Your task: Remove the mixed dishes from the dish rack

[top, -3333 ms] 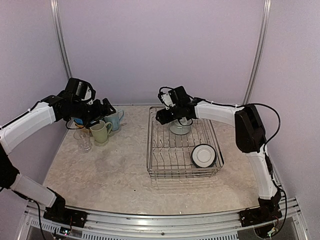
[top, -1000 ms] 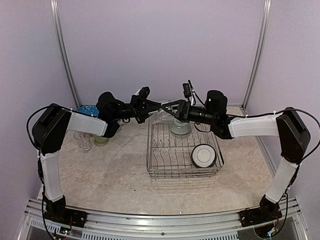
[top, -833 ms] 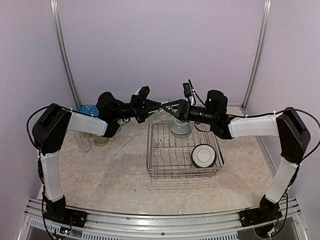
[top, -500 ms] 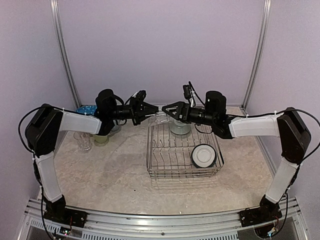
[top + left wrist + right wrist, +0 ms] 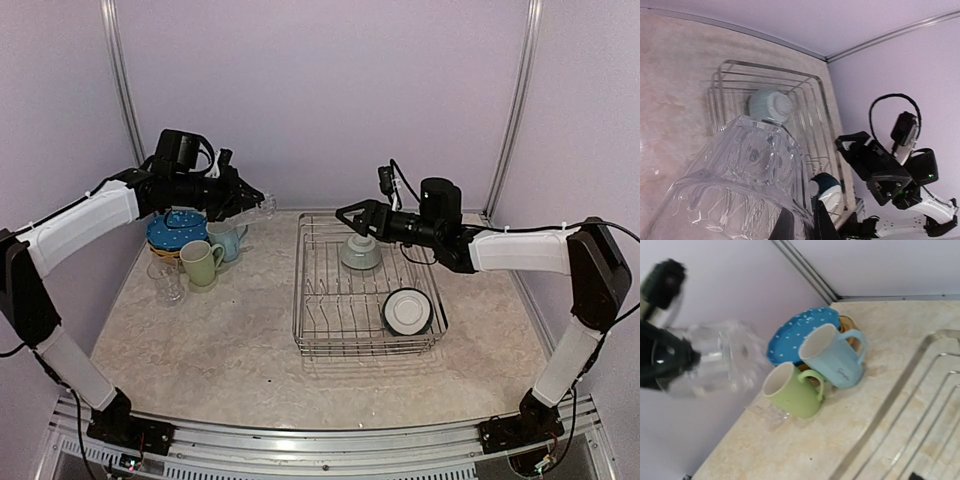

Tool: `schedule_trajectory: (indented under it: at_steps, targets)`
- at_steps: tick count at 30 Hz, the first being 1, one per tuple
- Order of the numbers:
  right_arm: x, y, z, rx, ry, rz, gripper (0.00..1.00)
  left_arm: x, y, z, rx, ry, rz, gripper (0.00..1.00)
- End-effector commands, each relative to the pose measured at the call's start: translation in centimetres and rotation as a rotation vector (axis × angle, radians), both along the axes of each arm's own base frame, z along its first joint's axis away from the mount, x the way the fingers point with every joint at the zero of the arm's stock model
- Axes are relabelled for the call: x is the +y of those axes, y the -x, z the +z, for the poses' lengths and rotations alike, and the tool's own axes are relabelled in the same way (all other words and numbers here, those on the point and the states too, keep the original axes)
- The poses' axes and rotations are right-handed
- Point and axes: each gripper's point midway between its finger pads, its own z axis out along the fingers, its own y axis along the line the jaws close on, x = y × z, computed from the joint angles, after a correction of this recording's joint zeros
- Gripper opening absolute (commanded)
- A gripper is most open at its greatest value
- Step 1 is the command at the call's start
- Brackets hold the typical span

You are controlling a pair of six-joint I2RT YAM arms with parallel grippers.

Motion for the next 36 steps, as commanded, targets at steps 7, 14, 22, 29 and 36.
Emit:
schedule_trajectory:
  at_steps: [7,14,22,29,36]
  targets:
    - [-1.5,0.1,-0.9,0.009,0.065,-0.05,0.9,19.9,1.7,-6.2,0.189,-0.749,0.559,0.0]
    - [-1.9,0.1,-0.6,-0.004,0.087,-0.066,0.91,24.2,1.7,-7.1,0.269,-0.716,0.615,0.0]
    - [-2.1,0.1,-0.6,-0.005,0.097,-0.075,0.91,25.4,0.1,-10.1,0.38,-0.763,0.592,0.0]
    - [-2.6,0.2,-0.5,-0.011,0.11,-0.093,0.91,25.3,-0.1,-12.4,0.448,-0.788,0.57,0.0]
    - [-2.6,0.2,-0.5,-0.015,0.115,-0.094,0.91,25.1,-0.5,-13.9,0.492,-0.799,0.552,0.0]
